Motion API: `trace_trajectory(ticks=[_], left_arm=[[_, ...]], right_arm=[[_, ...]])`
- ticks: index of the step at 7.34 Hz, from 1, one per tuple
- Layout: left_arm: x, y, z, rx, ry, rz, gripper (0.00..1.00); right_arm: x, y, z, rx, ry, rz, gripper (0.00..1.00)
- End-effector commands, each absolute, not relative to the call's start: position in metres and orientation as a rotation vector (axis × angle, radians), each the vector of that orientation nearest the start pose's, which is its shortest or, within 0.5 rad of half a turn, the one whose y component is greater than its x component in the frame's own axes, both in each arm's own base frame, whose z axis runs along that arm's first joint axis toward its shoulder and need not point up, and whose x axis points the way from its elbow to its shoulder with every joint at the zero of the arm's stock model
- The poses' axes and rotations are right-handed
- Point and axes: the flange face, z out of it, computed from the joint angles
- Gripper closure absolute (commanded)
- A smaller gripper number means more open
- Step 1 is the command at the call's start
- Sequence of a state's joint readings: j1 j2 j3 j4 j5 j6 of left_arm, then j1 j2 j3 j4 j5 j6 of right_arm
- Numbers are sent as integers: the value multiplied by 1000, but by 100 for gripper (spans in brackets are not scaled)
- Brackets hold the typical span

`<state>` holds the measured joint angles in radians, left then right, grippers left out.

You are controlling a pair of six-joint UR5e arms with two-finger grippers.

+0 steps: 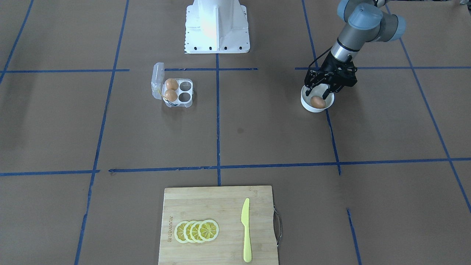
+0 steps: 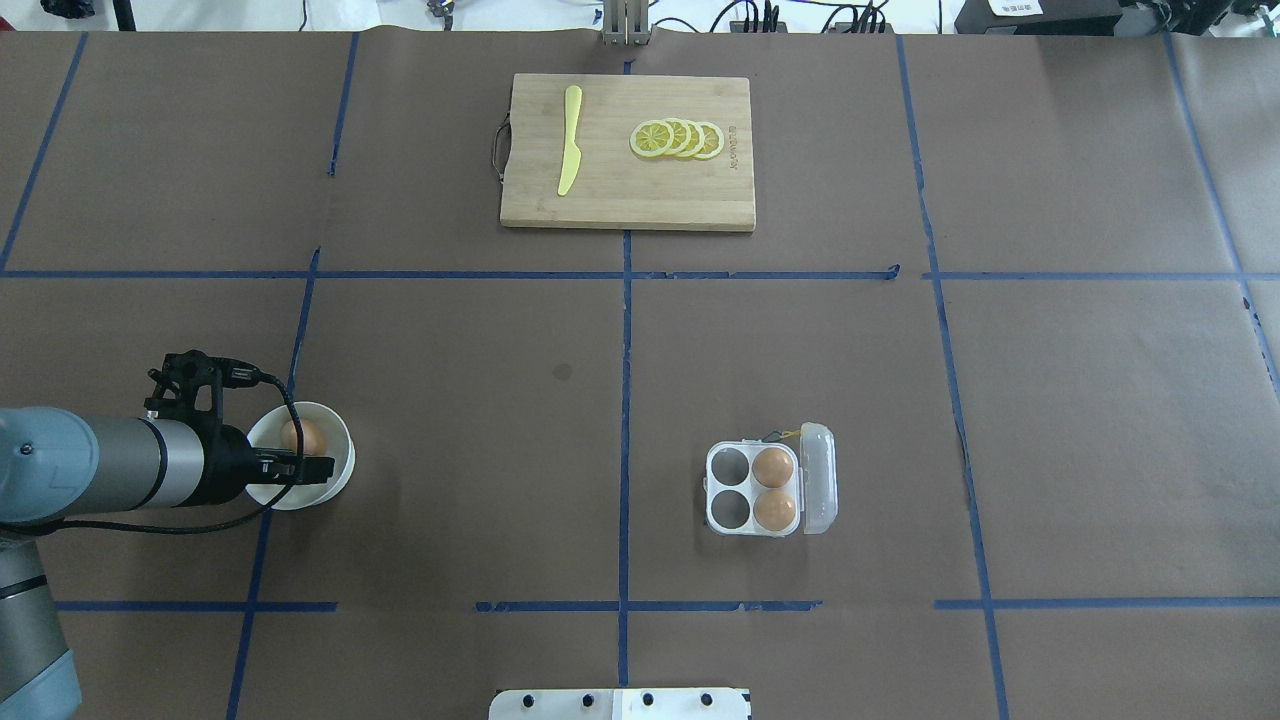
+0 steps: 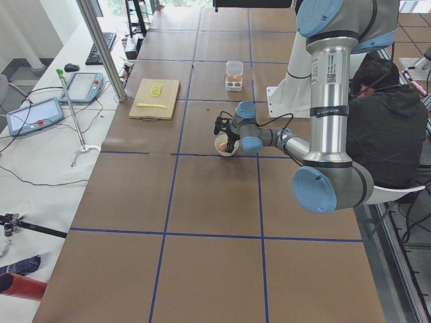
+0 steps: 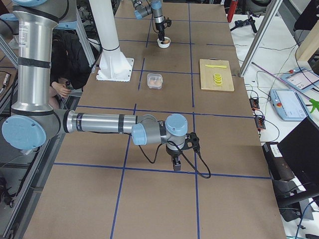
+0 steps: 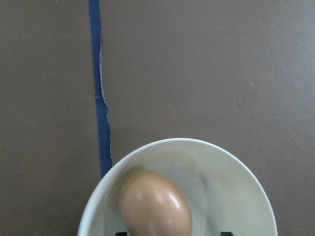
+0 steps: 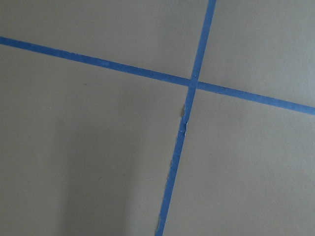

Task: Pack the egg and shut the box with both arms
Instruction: 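Lower the left gripper into the bowl around the brown egg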

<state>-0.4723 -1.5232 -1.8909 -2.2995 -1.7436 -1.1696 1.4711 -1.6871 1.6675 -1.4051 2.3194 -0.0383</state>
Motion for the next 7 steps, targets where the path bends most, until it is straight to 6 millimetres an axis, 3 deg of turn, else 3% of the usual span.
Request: trace_trajectory(ticks=[1, 3, 7], left_arm=[[389, -329, 450, 280, 972, 23, 23], [390, -330, 449, 278, 969, 22, 20], [390, -335, 446, 281, 962, 12, 26]], right_arm=[[20, -456, 651, 115, -752, -185, 0], [20, -455, 652, 112, -752, -184, 0], [21, -453, 654, 109, -751, -183, 0]])
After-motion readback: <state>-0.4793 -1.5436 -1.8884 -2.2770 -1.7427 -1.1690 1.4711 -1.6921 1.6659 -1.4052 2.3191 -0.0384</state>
